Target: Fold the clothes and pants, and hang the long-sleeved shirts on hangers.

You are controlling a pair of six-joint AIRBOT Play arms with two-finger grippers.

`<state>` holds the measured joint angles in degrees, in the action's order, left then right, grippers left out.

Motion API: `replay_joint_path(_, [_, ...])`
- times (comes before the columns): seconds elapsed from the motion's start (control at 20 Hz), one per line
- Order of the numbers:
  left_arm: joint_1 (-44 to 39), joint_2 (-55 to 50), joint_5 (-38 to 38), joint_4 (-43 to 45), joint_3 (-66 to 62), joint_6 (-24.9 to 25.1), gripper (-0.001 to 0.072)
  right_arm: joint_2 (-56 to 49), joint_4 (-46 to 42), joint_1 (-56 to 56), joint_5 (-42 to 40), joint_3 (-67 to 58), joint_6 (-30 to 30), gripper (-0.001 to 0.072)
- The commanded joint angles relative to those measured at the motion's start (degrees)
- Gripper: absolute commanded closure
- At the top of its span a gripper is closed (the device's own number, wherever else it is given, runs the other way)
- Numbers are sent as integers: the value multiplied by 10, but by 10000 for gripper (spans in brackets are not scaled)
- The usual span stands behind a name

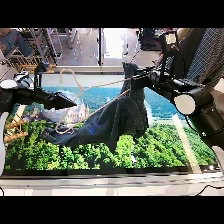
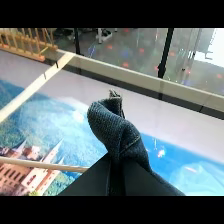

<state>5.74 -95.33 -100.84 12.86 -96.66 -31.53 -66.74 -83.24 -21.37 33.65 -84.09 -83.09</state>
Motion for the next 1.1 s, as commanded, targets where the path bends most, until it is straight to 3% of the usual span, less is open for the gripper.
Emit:
replay_joint_path(0.0, [-7,-9,50,-1,0,-11,682,6,27,-5,40,-1,44,672])
replay_joint_path(0.45, [76,17,22,-1,0,-32,682,16,24,-15,78,-1,45,671])
replay_joint_path(0.65, [76,24,-21,-35,0,-28,682,10,36,-15,78,0,41,671])
replay_joint_path(1.05, [63,19,-6,-39,0,-21,682,4,61,-16,76,0,42,670])
